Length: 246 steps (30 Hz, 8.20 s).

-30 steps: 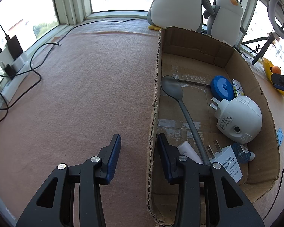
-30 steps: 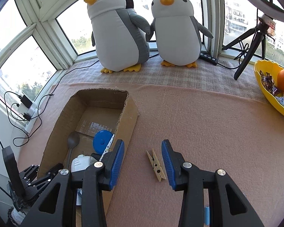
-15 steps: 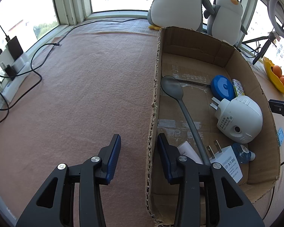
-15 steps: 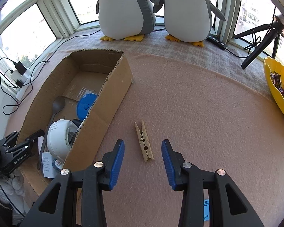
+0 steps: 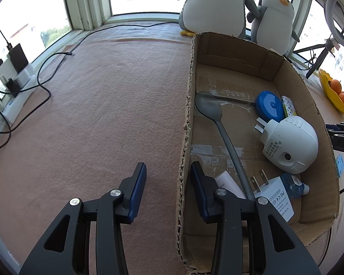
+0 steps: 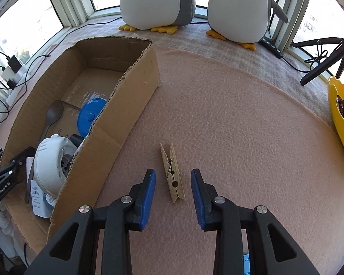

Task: Organize rigid objects
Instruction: 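Move the right tool to the wooden clothespin, then close the right gripper on the wooden clothespin and lift it, then carry the clothespin into the box and release it, then move the right tool to the blue phone stand, then close the right gripper on the blue phone stand and lift it, then carry the blue phone stand into the box and release it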

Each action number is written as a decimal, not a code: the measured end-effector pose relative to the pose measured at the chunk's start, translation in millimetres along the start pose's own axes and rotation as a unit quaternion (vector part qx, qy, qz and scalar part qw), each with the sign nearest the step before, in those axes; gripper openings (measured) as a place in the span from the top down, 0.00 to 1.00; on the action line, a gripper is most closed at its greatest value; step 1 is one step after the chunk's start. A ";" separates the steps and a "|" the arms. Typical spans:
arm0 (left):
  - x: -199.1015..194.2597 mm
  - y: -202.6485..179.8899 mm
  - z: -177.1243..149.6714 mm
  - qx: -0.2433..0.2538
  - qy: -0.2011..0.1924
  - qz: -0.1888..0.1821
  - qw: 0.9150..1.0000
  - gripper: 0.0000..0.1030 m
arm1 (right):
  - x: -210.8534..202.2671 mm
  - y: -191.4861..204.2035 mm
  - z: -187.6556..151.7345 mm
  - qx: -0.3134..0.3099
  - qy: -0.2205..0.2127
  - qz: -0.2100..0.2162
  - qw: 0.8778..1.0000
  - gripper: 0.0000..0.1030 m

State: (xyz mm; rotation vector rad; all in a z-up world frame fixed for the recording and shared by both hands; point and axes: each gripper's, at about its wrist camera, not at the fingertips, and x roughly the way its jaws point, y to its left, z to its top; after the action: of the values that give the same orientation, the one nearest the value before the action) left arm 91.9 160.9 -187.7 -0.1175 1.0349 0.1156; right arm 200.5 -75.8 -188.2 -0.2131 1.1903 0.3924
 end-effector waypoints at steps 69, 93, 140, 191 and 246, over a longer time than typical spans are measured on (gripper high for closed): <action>-0.4 0.0 -0.6 -0.002 -0.001 -0.001 1.000 0.63 | -50.8 115.2 18.6 -0.009 -0.066 0.114 0.991 0.89; -0.6 -0.1 -1.3 -0.003 -0.001 -0.001 1.000 0.63 | -32.4 133.8 20.7 -0.030 -0.055 0.104 0.993 0.88; -1.1 0.3 -2.0 -0.002 -0.002 -0.001 1.000 0.63 | -105.5 6.2 -31.0 0.116 -0.119 0.054 0.985 0.40; -1.2 -0.9 0.8 -0.002 -0.004 -0.002 1.000 0.63 | -17.0 -110.7 -64.6 0.294 0.009 0.092 0.951 0.40; -0.9 2.2 -1.0 -0.002 -0.005 -0.001 1.000 0.63 | -66.1 -29.4 -29.0 0.124 -0.067 -0.008 0.990 0.68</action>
State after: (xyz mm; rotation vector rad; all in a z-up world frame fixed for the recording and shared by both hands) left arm 90.3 163.0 -187.6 -0.1206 1.0248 0.1170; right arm 166.8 -125.4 -138.4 0.0188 1.0930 0.2388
